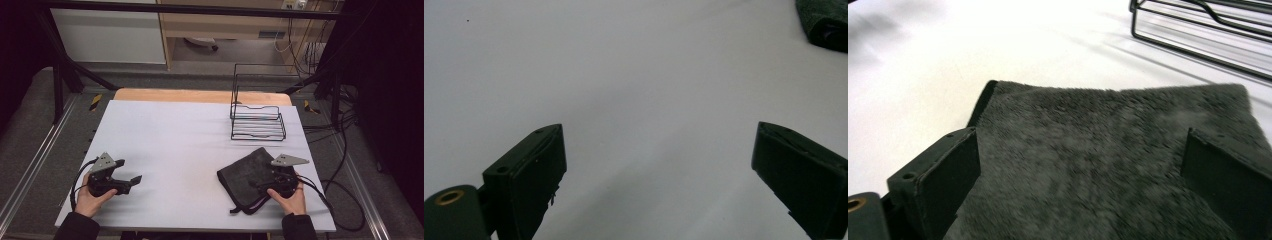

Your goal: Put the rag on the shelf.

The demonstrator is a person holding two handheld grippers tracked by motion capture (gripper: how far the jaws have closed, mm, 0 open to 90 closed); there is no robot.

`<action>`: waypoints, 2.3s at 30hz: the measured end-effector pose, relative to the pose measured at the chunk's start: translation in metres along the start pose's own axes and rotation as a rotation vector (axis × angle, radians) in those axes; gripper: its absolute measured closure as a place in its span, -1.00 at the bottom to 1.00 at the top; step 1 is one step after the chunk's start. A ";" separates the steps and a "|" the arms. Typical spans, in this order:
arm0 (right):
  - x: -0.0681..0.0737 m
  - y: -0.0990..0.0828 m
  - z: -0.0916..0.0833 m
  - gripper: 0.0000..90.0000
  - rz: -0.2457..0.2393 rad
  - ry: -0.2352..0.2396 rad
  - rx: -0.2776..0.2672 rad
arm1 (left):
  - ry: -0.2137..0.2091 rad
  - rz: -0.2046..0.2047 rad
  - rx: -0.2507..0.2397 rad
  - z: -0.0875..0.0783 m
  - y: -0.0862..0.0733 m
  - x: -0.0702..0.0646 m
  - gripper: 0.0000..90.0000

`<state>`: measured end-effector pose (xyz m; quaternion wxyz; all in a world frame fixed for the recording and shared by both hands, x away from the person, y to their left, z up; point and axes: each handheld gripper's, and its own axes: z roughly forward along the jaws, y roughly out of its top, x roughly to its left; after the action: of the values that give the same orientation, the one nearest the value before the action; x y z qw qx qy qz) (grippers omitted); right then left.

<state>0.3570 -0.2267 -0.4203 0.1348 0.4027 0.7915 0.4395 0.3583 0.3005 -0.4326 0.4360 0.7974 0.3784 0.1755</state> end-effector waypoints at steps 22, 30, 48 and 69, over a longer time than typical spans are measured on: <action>0.053 0.024 0.057 -0.15 -0.186 0.067 0.123 | 0.012 0.008 0.012 0.001 0.000 0.000 -0.83; 0.061 0.027 0.076 0.15 -0.240 0.042 0.161 | 0.015 0.008 0.012 0.001 0.000 0.000 -0.82; 0.063 0.026 0.084 0.86 -0.318 -0.003 0.181 | 0.014 0.014 0.018 0.002 0.000 -0.001 -0.80; 0.092 0.041 0.089 0.87 -0.326 0.184 0.079 | 0.020 0.008 0.020 0.001 0.000 0.000 -0.79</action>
<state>0.3695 -0.0930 -0.4259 0.1152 0.2322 0.8719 0.4155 0.3593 0.2996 -0.4332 0.4235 0.8015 0.3813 0.1814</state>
